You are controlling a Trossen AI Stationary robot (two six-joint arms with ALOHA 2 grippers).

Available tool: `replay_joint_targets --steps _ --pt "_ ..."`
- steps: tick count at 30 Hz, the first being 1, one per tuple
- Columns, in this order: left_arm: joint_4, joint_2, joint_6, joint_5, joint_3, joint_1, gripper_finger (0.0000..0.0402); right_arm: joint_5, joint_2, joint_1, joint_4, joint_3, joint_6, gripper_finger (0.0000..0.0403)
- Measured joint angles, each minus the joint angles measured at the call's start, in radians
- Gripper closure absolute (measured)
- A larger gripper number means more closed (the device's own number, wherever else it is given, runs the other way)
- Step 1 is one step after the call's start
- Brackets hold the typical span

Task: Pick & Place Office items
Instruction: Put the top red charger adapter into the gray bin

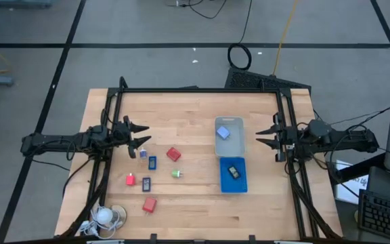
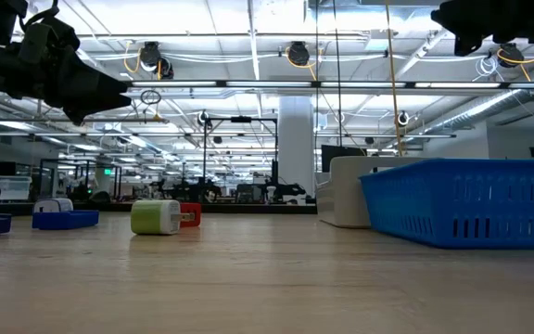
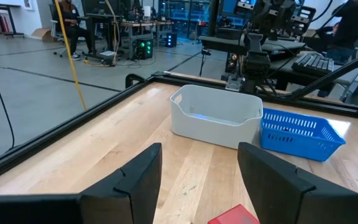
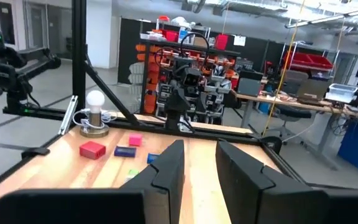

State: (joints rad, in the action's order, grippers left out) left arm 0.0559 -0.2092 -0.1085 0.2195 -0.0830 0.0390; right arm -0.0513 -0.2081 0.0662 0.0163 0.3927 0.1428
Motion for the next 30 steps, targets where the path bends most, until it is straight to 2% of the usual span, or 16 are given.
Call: replay_joint_targets --steps 4,8,10,13,15,23,30 --pt "0.0 0.0 0.0 0.0 0.0 0.0 0.0188 0.0 0.0 0.0 0.009 0.0 0.097 0.0316" --pt "0.0 0.0 0.0 0.0 0.0 0.0 0.0188 0.023 0.0 0.0 0.034 -0.04 -0.003 0.0316" --pt "0.0 0.0 0.0 0.0 0.0 0.0 0.0188 0.11 -0.001 0.0 0.007 -0.083 -0.071 0.0316" --pt "0.0 0.0 0.0 0.0 0.0 0.0 0.0188 0.27 0.0 0.0 -0.134 -0.161 -0.141 0.0316" --pt "0.0 0.0 0.0 0.0 0.0 0.0 0.0188 0.337 0.007 0.0 -0.232 -0.213 -0.161 0.0316" --pt "0.0 0.0 0.0 0.0 0.0 0.0 0.0188 0.341 0.01 0.0 -0.473 -0.33 -0.196 0.0316" --pt "0.0 0.0 0.0 0.0 0.0 0.0 0.0188 0.344 0.009 0.002 -0.478 -0.344 -0.25 0.0316"
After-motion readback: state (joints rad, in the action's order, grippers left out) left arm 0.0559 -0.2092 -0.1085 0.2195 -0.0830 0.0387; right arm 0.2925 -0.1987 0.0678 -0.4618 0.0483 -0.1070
